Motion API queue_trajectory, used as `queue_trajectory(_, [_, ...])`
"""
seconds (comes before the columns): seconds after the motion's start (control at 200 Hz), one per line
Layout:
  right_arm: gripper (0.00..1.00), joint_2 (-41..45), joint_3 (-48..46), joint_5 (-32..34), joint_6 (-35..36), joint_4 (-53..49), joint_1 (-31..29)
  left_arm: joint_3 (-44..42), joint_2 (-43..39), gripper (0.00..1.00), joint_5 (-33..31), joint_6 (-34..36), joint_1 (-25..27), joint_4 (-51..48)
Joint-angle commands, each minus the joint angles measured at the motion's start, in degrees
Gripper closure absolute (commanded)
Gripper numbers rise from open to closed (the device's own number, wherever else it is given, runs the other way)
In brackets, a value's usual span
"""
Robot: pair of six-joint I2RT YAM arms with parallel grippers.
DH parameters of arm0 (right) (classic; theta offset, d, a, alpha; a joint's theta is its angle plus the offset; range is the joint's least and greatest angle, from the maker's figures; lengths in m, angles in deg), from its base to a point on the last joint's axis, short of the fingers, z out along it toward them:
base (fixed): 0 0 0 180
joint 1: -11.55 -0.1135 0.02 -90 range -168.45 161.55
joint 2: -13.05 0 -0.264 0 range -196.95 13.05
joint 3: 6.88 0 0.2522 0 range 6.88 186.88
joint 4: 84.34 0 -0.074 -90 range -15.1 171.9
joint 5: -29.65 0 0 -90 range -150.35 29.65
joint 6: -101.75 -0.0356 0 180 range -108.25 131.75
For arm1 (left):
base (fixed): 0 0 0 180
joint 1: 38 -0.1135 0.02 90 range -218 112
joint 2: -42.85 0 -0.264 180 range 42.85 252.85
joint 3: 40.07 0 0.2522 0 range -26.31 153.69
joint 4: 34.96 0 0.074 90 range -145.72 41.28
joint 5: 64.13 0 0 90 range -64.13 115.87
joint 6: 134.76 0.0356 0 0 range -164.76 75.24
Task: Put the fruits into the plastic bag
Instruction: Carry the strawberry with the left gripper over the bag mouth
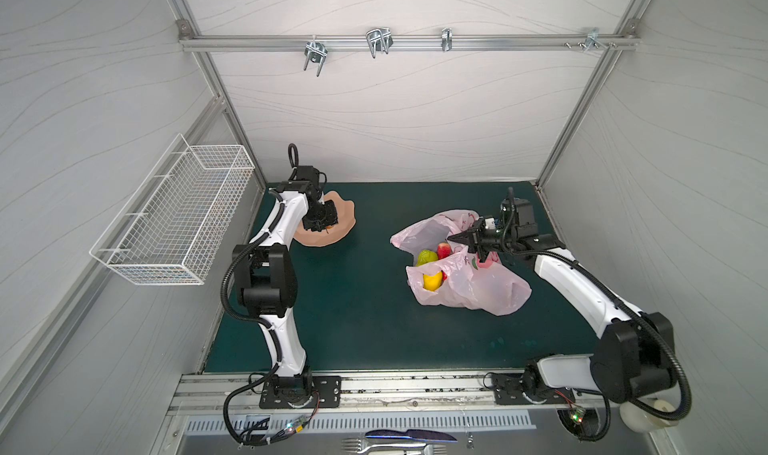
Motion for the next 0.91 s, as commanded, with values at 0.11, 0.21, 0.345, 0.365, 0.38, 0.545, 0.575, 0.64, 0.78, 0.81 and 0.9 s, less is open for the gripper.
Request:
queue_trajectory(0.11, [1.00, -0.3, 1.3, -0.6, 0.0, 0.4, 0.2, -14.0, -12.7, 0.72, 8.2, 4.3, 9.1, 12.6])
queue_trajectory(0.21, [1.00, -0.7, 1.7, -1.0, -0.1, 0.4, 0.1, -18.1, -15.7, 0.73, 10.5, 4.3, 12.6, 15.9])
queue_trajectory(0.345, [1.00, -1.0, 2.0, -1.1, 0.1, 0.5, 0.1, -20.6, -17.0, 0.74, 13.4, 4.8, 16.2, 18.5])
queue_trajectory(0.365, [1.00, -1.0, 2.0, -1.1, 0.0, 0.5, 0.1, -20.7, -16.9, 0.74, 13.9, 4.9, 16.6, 18.7])
queue_trajectory(0.38, [1.00, -0.9, 2.0, -1.2, 0.0, 0.5, 0.1, -20.8, -16.9, 0.74, 14.2, 4.9, 16.9, 18.8])
queue_trajectory(0.545, [1.00, -0.8, 1.8, -1.1, 0.1, 0.3, 0.2, -20.8, -16.5, 0.76, 18.2, 5.8, 19.9, 20.7])
queue_trajectory(0.575, [1.00, -0.7, 1.8, -1.1, 0.1, 0.2, 0.1, -20.8, -16.4, 0.76, 18.9, 6.1, 20.6, 21.0])
queue_trajectory(0.64, [1.00, -0.7, 1.8, -1.0, 0.1, 0.4, 0.1, -21.0, -16.1, 0.76, 20.6, 6.4, 22.1, 22.1])
queue_trajectory(0.78, [1.00, -0.9, 2.1, -1.2, 0.0, 0.5, 0.1, -20.2, -14.4, 0.76, 22.7, 6.8, 25.4, 23.3])
queue_trajectory(0.81, [1.00, -0.8, 2.1, -1.2, 0.0, 0.4, 0.1, -19.7, -13.7, 0.76, 22.6, 6.6, 26.0, 23.6])
queue_trajectory(0.9, [1.00, -0.8, 2.0, -1.2, 0.0, 0.5, 0.1, -17.9, -11.3, 0.77, 21.7, 4.3, 27.3, 25.3])
